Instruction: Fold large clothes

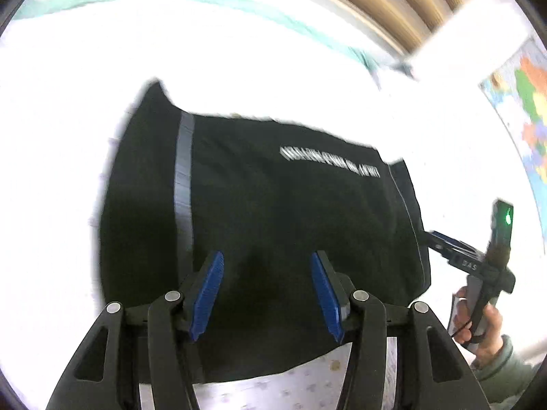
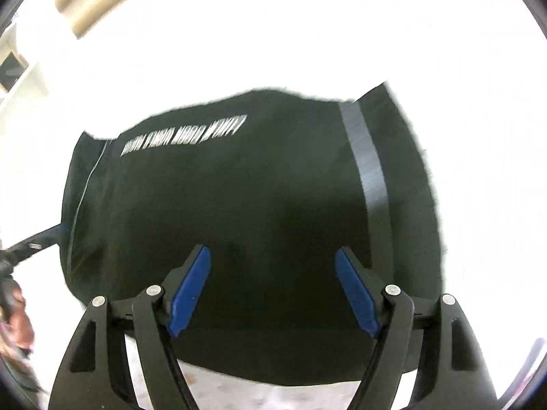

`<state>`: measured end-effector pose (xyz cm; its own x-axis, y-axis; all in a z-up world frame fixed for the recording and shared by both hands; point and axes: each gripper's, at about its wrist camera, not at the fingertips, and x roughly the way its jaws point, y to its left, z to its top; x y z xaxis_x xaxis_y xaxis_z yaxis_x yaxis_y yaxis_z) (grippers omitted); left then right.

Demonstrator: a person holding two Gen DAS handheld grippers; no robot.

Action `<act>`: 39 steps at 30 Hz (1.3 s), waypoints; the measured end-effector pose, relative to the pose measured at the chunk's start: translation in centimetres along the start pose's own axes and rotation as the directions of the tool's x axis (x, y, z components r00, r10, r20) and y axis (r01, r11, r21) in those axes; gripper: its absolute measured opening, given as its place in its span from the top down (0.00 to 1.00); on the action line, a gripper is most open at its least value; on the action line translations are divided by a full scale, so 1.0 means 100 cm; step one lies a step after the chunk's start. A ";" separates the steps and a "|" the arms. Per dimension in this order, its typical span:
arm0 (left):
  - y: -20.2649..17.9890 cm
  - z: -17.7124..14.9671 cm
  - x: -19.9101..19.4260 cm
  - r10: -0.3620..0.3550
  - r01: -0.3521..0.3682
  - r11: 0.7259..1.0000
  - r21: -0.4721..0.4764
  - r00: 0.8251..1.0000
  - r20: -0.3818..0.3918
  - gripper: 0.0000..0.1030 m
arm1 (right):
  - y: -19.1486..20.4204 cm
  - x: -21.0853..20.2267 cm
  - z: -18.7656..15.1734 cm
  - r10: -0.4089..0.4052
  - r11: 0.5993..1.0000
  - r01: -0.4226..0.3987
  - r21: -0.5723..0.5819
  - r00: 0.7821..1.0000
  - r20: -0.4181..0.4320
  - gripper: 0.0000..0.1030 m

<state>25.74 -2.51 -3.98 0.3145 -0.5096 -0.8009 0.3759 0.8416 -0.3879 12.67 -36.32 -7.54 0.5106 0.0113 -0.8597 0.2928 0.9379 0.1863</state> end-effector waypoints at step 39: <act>0.145 0.026 0.107 -0.324 0.237 0.902 -0.361 0.924 -0.204 0.28 | -0.141 0.133 0.017 0.463 0.872 -0.396 0.289 0.859 -0.219 0.07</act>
<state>36.81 3.81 -16.96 -0.0090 -0.7070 -0.7072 0.0989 0.7031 -0.7042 16.72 -49.98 -20.84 0.3975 0.5196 -0.7563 0.2864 0.7128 0.6402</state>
